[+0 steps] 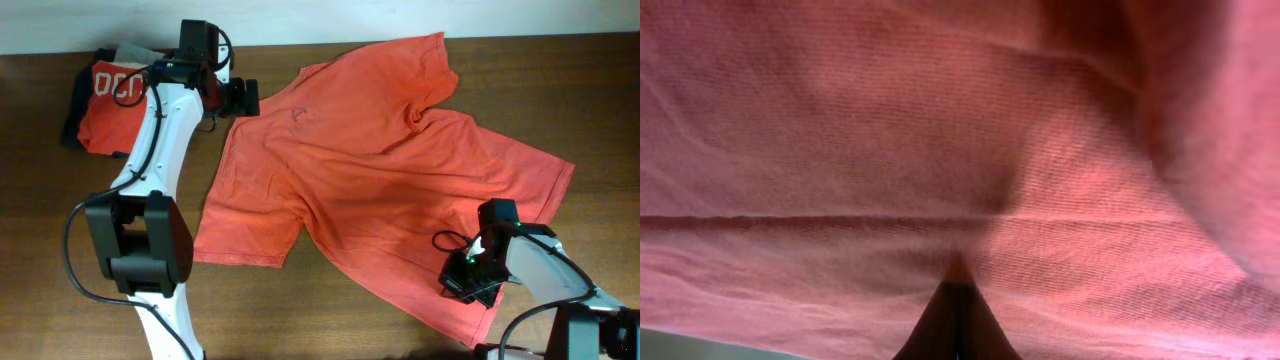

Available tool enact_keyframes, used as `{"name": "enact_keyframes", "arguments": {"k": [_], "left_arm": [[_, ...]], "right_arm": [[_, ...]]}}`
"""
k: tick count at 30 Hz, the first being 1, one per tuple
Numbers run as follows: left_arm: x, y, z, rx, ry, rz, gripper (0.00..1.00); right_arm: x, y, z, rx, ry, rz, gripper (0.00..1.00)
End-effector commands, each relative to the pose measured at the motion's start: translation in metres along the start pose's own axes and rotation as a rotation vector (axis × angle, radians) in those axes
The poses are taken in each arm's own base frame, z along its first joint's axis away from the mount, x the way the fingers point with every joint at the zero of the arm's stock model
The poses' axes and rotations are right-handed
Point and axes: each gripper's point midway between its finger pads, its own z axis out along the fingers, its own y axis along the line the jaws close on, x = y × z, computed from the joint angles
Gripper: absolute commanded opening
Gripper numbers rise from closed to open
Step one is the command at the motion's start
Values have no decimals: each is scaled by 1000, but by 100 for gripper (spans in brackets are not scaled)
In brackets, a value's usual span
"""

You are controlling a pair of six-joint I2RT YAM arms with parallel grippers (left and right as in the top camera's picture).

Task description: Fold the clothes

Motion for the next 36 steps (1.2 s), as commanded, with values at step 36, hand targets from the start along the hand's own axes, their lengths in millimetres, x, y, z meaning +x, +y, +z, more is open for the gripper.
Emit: {"name": "enact_keyframes", "arguments": {"k": [36], "left_arm": [[-5, 0, -7, 11, -20, -4, 99]], "right_arm": [[-69, 87, -148, -5, -355, -227, 19]]}}
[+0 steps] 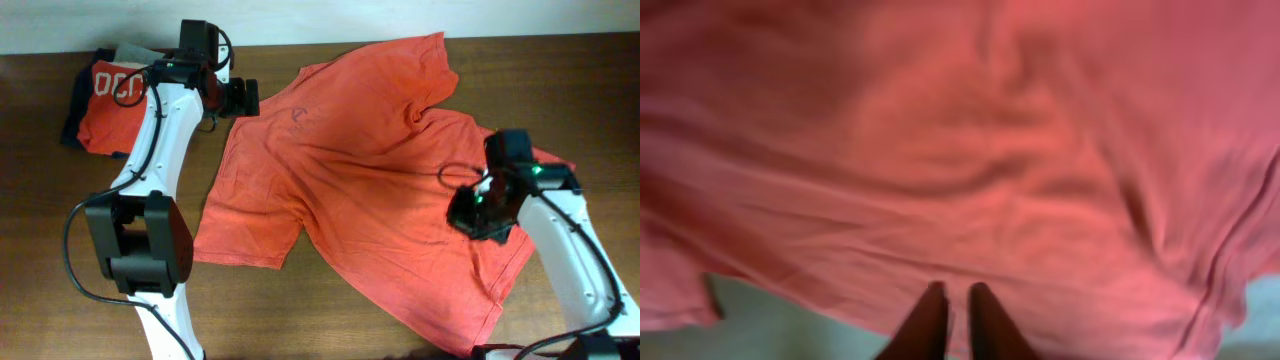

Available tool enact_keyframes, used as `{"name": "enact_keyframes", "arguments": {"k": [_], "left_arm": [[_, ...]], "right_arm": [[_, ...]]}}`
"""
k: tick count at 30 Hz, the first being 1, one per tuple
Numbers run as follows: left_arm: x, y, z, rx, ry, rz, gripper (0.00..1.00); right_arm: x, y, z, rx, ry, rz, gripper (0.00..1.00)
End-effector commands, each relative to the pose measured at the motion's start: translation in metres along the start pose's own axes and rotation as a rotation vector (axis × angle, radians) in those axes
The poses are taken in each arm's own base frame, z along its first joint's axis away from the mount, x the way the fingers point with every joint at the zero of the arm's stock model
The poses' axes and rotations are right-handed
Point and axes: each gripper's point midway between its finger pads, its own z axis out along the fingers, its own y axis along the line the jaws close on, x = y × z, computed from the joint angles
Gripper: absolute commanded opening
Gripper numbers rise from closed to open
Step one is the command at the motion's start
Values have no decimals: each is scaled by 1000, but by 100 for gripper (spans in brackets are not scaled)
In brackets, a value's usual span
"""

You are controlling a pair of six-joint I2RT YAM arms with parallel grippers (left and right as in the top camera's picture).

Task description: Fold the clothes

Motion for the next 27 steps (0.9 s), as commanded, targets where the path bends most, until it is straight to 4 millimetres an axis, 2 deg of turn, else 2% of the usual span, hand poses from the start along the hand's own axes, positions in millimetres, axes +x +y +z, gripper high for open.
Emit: {"name": "enact_keyframes", "arguments": {"k": [1, 2, 5, 7, 9, 11, 12, 14, 15, 16, 18, 23, 27], "left_arm": [[-5, 0, -7, 11, -20, -4, 99], [-5, -1, -7, 11, -20, -4, 99], [-6, -1, -7, 11, -22, -5, 99], [-14, -3, -7, 24, -56, -1, 99], [-15, -12, -8, 71, -57, 3, 99], [-17, -32, -10, 181, -61, 12, 98], [-15, -47, -13, 253, -59, 44, 67], [-14, -62, -15, 308, -59, 85, 30], [-13, -69, -15, 313, -59, 97, 21], [-11, -76, -15, 314, -58, 111, 15], [-8, -88, -12, 290, -57, 141, 10], [-5, -95, -6, 110, -83, 203, 6], [2, -101, -4, 91, -66, 221, 4]], "right_arm": [[-27, -1, -22, 40, -112, -53, 24], [-35, -4, -28, 58, -144, -47, 28], [-53, -16, -40, 95, -211, -11, 47], [-62, -30, -44, 126, -242, 26, 60], [-70, -46, -48, 157, -269, 69, 66], [-77, -63, -53, 173, -290, 125, 70], [-82, -72, -56, 176, -304, 157, 77], [-89, -86, -59, 178, -325, 205, 90], [-92, -93, -61, 179, -336, 227, 96], [-95, -100, -63, 179, -346, 251, 100], [-96, -109, -66, 185, -352, 281, 99], [-97, -118, -67, 191, -356, 306, 99], [-96, -118, -67, 191, -355, 307, 99]]}}
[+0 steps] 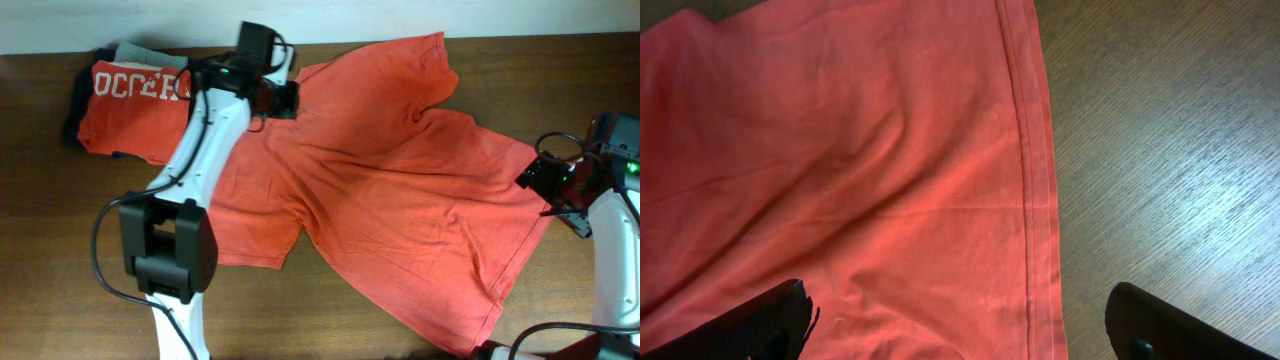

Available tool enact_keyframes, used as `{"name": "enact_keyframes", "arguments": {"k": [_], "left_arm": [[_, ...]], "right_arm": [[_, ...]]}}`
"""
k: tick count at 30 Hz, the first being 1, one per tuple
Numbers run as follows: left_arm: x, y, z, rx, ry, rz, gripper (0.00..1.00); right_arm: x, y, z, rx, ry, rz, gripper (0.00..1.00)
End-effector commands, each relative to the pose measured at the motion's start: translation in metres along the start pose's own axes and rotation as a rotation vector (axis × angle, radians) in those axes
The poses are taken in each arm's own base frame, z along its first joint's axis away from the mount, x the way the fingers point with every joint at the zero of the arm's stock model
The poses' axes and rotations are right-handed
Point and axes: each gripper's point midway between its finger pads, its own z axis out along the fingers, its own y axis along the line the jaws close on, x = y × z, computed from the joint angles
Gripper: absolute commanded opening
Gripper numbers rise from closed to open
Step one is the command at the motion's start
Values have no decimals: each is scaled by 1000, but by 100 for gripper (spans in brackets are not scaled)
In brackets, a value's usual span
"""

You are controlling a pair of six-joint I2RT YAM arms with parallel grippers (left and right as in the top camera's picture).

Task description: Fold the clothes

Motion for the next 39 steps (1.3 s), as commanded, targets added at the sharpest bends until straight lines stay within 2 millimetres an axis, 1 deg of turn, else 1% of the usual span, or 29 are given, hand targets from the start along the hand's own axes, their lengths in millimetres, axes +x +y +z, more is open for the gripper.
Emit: {"name": "enact_keyframes", "arguments": {"k": [1, 2, 3, 4, 6, 11, 14, 19, 22, 24, 27, 29, 30, 32, 35, 39], "left_arm": [[4, 15, -5, -78, 16, 12, 4], [11, 15, -5, -81, 46, 7, 4], [22, 16, -6, -84, 88, -5, 1], [33, 17, -7, -89, 135, -22, 0], [55, 19, -11, -98, 223, -34, 0], [94, 21, -24, -120, 391, -59, 1], [120, 22, -37, -133, 508, -72, 1], [139, 21, -63, -157, 591, -110, 1], [148, 16, -80, -158, 603, -117, 1], [157, 13, -86, -161, 594, -128, 1], [179, 12, -81, -146, 579, -162, 0], [194, 5, -67, -83, 557, -177, 0], [200, -2, -57, -30, 535, -188, 0], [205, -10, -42, 26, 507, -227, 0], [205, -10, -26, 23, 464, -310, 1], [190, -10, -15, 34, 384, -335, 1]], "right_arm": [[-7, -2, -4, 11, -23, 10, 98], [-7, -2, -4, 11, -23, 10, 99], [-7, -2, -4, 11, -23, 10, 99], [-7, -2, -4, 11, -23, 10, 99], [-7, -2, -4, 11, -23, 10, 99], [-7, -2, -4, 11, -23, 10, 99], [-7, -2, -4, 11, -23, 10, 99], [-7, -2, -4, 11, -23, 10, 99], [-7, -2, -4, 11, -23, 10, 99], [-7, -2, -4, 11, -23, 10, 99], [-7, -2, -4, 11, -23, 10, 99], [-7, -2, -4, 11, -23, 10, 99], [-7, -2, -4, 11, -23, 10, 99], [-7, -2, -4, 11, -23, 10, 99], [-7, -2, -4, 11, -23, 10, 99], [-7, -2, -4, 11, -23, 10, 99]]}}
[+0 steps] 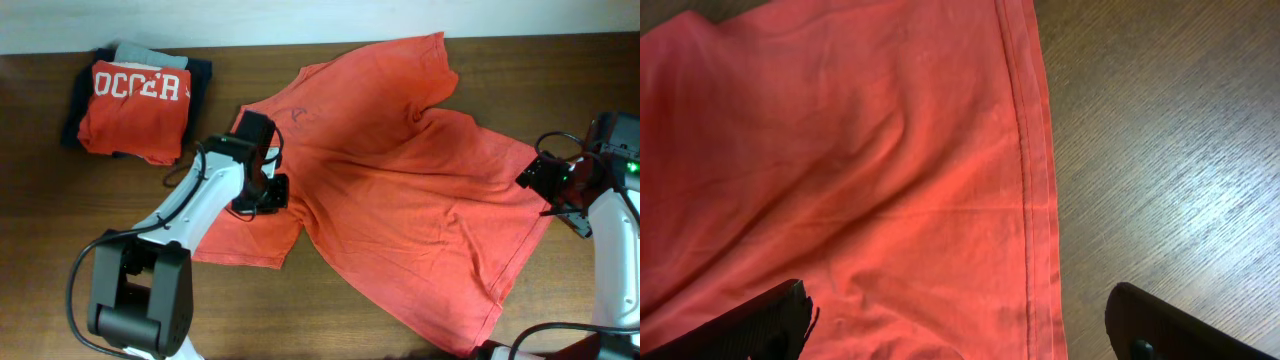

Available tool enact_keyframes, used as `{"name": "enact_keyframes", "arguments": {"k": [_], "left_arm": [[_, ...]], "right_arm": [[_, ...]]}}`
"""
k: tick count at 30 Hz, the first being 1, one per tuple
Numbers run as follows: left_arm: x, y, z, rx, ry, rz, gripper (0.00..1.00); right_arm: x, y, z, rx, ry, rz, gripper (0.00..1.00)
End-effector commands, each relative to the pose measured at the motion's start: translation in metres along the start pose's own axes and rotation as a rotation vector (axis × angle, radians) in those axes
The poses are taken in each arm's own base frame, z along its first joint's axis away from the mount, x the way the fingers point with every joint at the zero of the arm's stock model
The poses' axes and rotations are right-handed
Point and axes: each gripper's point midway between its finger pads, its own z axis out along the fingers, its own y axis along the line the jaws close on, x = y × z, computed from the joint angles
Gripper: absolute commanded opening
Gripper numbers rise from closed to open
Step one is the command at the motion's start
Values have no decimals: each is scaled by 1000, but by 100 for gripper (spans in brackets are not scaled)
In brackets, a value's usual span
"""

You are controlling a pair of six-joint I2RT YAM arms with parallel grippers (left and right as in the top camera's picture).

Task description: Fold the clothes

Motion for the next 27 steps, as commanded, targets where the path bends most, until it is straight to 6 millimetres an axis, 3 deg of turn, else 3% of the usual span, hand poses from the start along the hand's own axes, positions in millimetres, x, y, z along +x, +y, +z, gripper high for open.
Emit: {"name": "enact_keyframes", "arguments": {"k": [1, 6, 15, 27], "left_arm": [[-9, -12, -3, 54, -40, -48, 1], [-13, -13, 4, 65, -61, -103, 1], [6, 0, 31, 52, -24, -194, 0], [11, 10, 42, 20, -35, -239, 1]], "right_arm": [[-7, -2, -4, 11, -21, 9, 99], [-7, -2, -4, 11, -21, 9, 99], [-7, -2, -4, 11, -21, 9, 99], [-7, -2, -4, 11, -21, 9, 99]]}}
